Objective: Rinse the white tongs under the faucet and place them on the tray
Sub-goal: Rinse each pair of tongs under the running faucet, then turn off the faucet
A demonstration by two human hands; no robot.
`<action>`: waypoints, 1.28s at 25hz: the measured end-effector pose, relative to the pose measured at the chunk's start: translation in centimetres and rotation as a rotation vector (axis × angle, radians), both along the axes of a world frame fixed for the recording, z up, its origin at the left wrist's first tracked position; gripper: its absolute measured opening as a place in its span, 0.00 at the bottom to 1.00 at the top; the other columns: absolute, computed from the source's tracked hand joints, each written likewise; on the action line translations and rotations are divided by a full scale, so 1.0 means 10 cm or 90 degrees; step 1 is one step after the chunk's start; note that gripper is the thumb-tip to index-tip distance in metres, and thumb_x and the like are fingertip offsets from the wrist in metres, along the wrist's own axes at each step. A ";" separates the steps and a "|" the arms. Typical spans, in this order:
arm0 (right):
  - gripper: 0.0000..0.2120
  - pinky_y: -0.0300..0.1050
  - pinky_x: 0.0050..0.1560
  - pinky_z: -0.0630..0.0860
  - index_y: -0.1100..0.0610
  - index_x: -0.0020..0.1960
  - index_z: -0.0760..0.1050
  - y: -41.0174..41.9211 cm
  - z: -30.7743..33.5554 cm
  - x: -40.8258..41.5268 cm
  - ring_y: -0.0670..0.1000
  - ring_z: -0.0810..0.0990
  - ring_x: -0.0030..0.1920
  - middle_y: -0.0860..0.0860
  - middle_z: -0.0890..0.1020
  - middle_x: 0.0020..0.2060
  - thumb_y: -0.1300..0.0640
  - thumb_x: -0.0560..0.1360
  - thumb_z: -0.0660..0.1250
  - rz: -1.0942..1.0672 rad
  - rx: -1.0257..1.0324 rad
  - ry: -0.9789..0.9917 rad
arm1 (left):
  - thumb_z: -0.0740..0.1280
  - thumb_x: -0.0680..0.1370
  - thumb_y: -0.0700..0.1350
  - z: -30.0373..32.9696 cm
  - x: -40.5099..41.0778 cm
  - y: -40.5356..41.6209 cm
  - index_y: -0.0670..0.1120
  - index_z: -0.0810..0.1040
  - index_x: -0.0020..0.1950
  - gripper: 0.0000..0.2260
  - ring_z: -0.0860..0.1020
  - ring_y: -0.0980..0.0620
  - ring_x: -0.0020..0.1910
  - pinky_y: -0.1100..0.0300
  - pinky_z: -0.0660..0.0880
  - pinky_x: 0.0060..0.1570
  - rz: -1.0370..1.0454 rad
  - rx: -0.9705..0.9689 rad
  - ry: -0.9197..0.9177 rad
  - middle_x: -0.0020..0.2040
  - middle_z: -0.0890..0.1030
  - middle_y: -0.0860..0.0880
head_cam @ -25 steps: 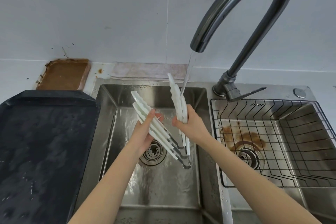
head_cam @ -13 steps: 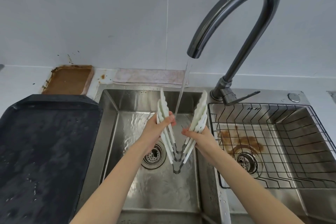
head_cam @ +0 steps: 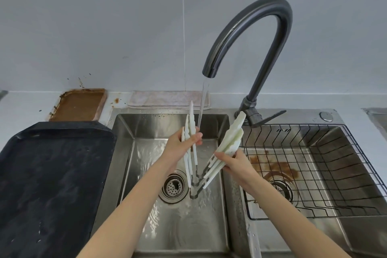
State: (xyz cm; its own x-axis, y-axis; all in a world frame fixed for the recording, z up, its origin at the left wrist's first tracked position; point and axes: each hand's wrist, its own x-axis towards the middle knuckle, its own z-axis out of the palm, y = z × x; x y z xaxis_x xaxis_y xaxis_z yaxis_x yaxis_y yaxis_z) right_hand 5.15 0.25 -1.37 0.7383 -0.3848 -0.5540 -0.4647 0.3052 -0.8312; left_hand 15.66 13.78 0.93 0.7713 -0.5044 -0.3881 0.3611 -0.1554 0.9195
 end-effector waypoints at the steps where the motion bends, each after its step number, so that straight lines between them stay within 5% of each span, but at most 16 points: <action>1: 0.24 0.54 0.64 0.74 0.62 0.65 0.68 -0.04 0.07 0.00 0.56 0.79 0.57 0.55 0.80 0.52 0.57 0.73 0.69 0.005 -0.017 -0.006 | 0.69 0.73 0.45 0.00 0.00 0.02 0.50 0.78 0.51 0.07 0.81 0.57 0.41 0.58 0.75 0.56 0.010 -0.005 0.009 0.43 0.81 0.52; 7: 0.26 0.52 0.66 0.70 0.58 0.71 0.62 -0.57 0.47 -0.02 0.52 0.77 0.60 0.53 0.78 0.57 0.49 0.76 0.62 -0.159 -0.207 -0.065 | 0.67 0.76 0.44 0.03 -0.08 0.11 0.50 0.77 0.49 0.04 0.82 0.57 0.40 0.62 0.76 0.47 0.055 -0.027 0.065 0.42 0.81 0.50; 11: 0.19 0.37 0.40 0.71 0.62 0.67 0.62 -0.85 0.55 0.07 0.46 0.76 0.38 0.55 0.78 0.44 0.56 0.79 0.58 -0.267 -0.302 -0.041 | 0.67 0.75 0.44 0.06 -0.12 0.11 0.50 0.76 0.49 0.03 0.81 0.52 0.44 0.59 0.76 0.46 0.094 -0.041 0.099 0.42 0.81 0.49; 14: 0.18 0.35 0.31 0.75 0.63 0.65 0.61 -0.96 0.55 0.16 0.46 0.74 0.33 0.56 0.77 0.42 0.58 0.79 0.59 -0.351 -0.288 -0.029 | 0.67 0.75 0.45 0.07 -0.12 0.09 0.50 0.76 0.48 0.03 0.81 0.53 0.43 0.59 0.77 0.45 0.107 -0.044 0.108 0.38 0.82 0.51; 17: 0.20 0.37 0.35 0.73 0.63 0.68 0.61 -1.03 0.49 0.22 0.49 0.75 0.36 0.57 0.77 0.46 0.58 0.79 0.59 -0.343 -0.279 0.004 | 0.67 0.75 0.46 0.05 -0.12 0.09 0.49 0.76 0.48 0.03 0.81 0.53 0.41 0.60 0.78 0.43 0.120 -0.037 0.112 0.38 0.82 0.51; 21: 0.13 0.49 0.47 0.78 0.63 0.55 0.73 -1.10 0.39 0.27 0.51 0.75 0.36 0.52 0.77 0.37 0.55 0.79 0.57 -0.338 -0.319 0.034 | 0.67 0.75 0.46 0.00 -0.09 0.11 0.48 0.76 0.48 0.04 0.81 0.50 0.43 0.57 0.78 0.49 0.134 -0.041 0.135 0.42 0.81 0.49; 25: 0.08 0.29 0.25 0.74 0.58 0.54 0.73 -1.12 0.44 0.27 0.44 0.72 0.30 0.48 0.74 0.31 0.58 0.80 0.57 -0.336 -0.303 -0.007 | 0.68 0.75 0.47 -0.06 -0.05 0.12 0.47 0.76 0.47 0.05 0.81 0.50 0.45 0.55 0.77 0.51 0.133 -0.031 0.147 0.42 0.81 0.48; 32: 0.16 0.35 0.32 0.73 0.63 0.64 0.71 -1.18 0.56 0.31 0.45 0.73 0.31 0.50 0.74 0.31 0.58 0.79 0.58 -0.286 -0.266 0.004 | 0.68 0.74 0.48 -0.12 -0.03 0.16 0.45 0.76 0.48 0.08 0.81 0.51 0.41 0.56 0.78 0.48 0.138 -0.044 0.186 0.40 0.80 0.49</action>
State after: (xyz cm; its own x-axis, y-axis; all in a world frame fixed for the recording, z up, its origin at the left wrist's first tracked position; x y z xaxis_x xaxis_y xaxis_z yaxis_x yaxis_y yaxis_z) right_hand 8.24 -11.56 4.24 0.4502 -0.8434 -0.2932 -0.3711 0.1219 -0.9206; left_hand 15.38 15.40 -0.30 0.7248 -0.3746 -0.5782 0.6276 0.0129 0.7784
